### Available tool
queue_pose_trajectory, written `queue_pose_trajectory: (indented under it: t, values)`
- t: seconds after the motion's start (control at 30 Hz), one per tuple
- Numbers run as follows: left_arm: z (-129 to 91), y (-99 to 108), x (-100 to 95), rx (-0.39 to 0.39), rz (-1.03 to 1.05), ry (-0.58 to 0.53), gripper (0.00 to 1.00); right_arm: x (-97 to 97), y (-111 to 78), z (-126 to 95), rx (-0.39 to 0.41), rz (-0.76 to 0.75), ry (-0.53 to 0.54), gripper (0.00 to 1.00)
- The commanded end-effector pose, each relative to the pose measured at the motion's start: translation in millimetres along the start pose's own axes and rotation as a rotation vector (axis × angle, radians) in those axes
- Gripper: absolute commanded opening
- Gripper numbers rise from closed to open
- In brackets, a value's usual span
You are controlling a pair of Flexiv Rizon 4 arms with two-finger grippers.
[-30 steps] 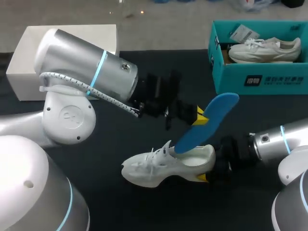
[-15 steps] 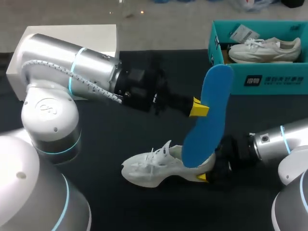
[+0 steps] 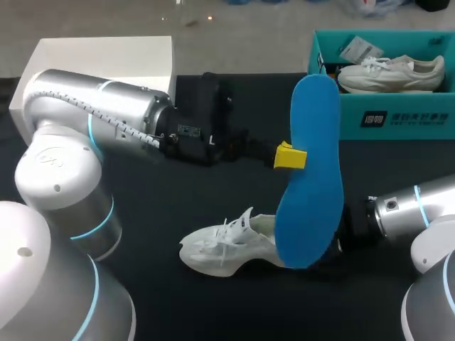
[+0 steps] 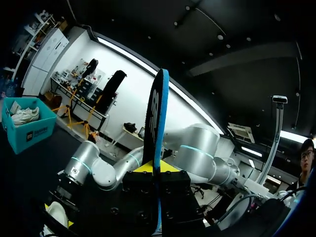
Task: Take the shoe out of the shoebox, open the shoe tongue, remove and reinsert the insole, then place the shoe into the shoebox
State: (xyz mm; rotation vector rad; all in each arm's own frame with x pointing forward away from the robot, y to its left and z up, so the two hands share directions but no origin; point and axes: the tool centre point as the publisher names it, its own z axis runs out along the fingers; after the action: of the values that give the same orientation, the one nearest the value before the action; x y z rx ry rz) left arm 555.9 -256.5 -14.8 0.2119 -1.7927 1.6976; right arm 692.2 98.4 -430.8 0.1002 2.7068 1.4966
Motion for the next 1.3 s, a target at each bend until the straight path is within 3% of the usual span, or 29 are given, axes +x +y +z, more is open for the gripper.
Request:
queue_pose_trajectory:
  t: [0.03,0.23,0.7,1.3]
  values:
    - [4.9,5.6,14.4,-0.001,-0.021,0.043,0.0,0.6,-1.3,3.6,0.005,0.001,-0.003,0.0]
    - [-0.8,18.4,39.0,-0.045,-0.065,0.08,0.0,0.6,-1.3,3.6,0.005,0.001,-0.003,0.0]
    - [-23.4,29.9,70.7,-0.004,-0.1,0.103,0.0,0.6,-1.3,3.6,0.005,0.001,-0.003,0.0]
    - [-30.1,28.5,61.2,0.029,-0.057,0.036,0.0,0.6,-1.3,3.6,0.005,0.001,-0.003,0.0]
